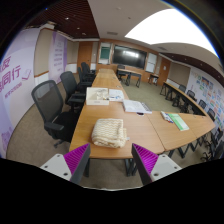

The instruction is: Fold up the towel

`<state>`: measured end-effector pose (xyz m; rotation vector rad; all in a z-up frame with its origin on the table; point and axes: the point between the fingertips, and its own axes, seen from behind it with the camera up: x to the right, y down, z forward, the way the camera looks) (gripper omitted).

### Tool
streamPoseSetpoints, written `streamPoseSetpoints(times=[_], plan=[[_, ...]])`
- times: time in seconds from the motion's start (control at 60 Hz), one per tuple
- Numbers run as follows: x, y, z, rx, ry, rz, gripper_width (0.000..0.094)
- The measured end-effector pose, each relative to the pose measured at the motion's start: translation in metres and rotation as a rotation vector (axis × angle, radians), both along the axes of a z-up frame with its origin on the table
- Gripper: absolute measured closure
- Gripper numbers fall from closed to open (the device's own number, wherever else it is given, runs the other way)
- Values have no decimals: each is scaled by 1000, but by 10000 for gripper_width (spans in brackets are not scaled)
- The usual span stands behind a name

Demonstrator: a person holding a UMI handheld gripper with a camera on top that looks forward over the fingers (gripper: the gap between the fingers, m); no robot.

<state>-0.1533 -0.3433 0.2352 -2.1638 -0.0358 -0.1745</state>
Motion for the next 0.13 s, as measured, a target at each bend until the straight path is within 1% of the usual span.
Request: streamPoseSetpoints(times=[0.133], plan=[[-3, -12, 10, 16, -8, -2, 87]])
